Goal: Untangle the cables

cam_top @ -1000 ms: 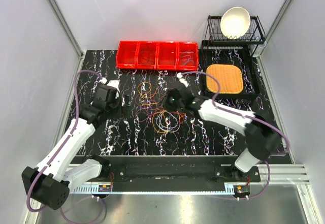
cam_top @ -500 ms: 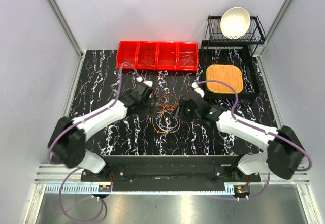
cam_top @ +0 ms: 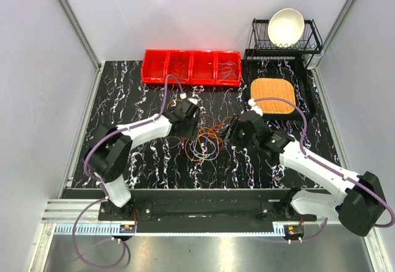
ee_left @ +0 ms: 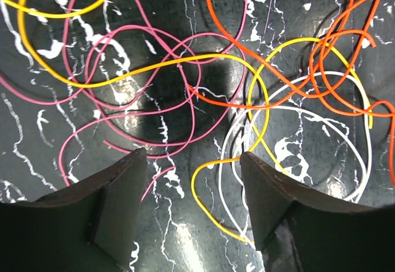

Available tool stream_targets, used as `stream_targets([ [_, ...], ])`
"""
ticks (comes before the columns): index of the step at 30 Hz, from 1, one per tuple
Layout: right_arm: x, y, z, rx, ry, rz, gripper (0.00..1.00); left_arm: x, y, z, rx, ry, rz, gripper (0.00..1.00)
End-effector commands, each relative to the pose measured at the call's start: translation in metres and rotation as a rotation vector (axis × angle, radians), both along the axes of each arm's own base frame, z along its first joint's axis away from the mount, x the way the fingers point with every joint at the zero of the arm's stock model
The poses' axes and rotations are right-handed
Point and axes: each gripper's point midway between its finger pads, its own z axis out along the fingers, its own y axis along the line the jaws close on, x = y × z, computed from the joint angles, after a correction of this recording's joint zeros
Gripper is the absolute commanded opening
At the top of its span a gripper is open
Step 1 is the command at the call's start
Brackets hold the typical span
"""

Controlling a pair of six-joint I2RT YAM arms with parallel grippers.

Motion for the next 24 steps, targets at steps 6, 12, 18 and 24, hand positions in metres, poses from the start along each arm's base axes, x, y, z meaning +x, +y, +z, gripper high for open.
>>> stream_targets([
  [6,0.006,-0.001,-0.001,-0.023,-0.011,-0.002,0.48,0.010,-0.022,-0.003,-0.040,-0.011,-0.034,0.55],
  [12,0.006,-0.003,-0.005,-0.027,-0.005,-0.007,0.49,0.007,-0.019,0.018,-0.051,-0.052,-0.027,0.76],
  [18,0.007,0.002,-0.006,-0.021,0.000,0.004,0.48,0.002,-0.014,0.037,-0.063,-0.078,-0.025,0.75],
  [24,0.007,0.006,-0.011,-0.014,0.014,0.015,0.48,-0.004,-0.013,0.018,-0.040,-0.043,-0.035,0.65],
])
